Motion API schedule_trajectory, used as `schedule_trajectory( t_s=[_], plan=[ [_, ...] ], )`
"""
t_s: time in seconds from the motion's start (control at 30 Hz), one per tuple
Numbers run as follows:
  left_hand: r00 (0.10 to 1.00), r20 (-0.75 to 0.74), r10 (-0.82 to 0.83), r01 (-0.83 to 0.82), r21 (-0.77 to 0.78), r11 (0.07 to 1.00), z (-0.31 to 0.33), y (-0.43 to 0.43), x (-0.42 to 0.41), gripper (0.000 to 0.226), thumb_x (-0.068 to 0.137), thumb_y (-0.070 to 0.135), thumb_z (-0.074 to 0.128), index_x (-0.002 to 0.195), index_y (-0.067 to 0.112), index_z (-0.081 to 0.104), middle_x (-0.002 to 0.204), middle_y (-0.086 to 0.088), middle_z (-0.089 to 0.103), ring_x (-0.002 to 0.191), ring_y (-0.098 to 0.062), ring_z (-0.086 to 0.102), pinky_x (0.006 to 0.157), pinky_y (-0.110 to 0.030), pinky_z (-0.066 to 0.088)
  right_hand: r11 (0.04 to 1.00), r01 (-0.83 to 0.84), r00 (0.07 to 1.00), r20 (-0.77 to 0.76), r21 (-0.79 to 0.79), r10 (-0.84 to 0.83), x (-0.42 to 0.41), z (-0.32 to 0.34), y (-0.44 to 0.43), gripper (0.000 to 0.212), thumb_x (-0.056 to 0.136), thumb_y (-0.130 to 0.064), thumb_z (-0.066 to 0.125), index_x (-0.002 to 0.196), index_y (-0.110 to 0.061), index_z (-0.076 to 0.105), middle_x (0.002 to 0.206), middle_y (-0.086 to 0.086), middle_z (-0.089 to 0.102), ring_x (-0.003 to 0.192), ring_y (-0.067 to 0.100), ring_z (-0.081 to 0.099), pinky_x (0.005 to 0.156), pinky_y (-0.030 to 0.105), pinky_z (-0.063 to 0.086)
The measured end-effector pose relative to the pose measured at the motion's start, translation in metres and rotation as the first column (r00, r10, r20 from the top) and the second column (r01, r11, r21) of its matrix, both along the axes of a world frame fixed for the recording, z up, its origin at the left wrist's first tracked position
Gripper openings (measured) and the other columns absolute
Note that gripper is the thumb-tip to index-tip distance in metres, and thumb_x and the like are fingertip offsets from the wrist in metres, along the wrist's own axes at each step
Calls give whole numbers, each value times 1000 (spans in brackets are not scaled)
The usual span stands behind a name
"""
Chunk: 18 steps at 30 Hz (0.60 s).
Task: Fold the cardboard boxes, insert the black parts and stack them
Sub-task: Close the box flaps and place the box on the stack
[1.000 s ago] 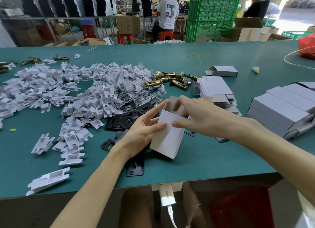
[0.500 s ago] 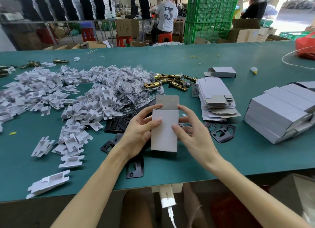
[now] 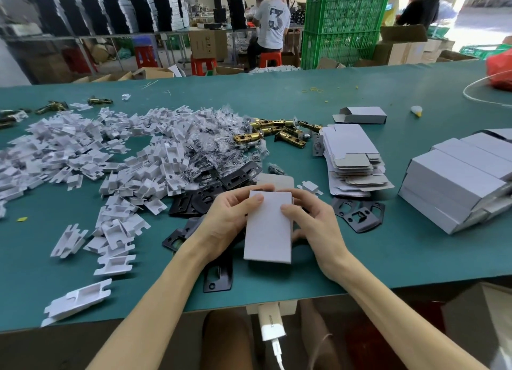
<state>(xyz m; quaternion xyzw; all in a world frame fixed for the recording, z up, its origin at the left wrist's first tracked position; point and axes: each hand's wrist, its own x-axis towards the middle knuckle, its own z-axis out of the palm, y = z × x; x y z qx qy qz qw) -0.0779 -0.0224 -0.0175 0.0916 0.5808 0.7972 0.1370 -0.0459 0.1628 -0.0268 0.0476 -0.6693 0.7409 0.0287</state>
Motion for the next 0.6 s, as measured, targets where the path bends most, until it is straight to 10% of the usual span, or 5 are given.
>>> schedule_trajectory(
  t_s=[0.6],
  plan=[
    [998, -45, 48, -47, 12, 999, 2, 4, 0, 37, 96, 11, 63, 131, 1, 67, 127, -22, 71, 99, -29, 70, 85, -38, 62, 993, -71, 994, -77, 98, 79, -2, -1, -4, 19, 102, -32, 59, 121, -33, 62, 112, -3, 68, 92, 20, 72, 65, 31, 58]
  ],
)
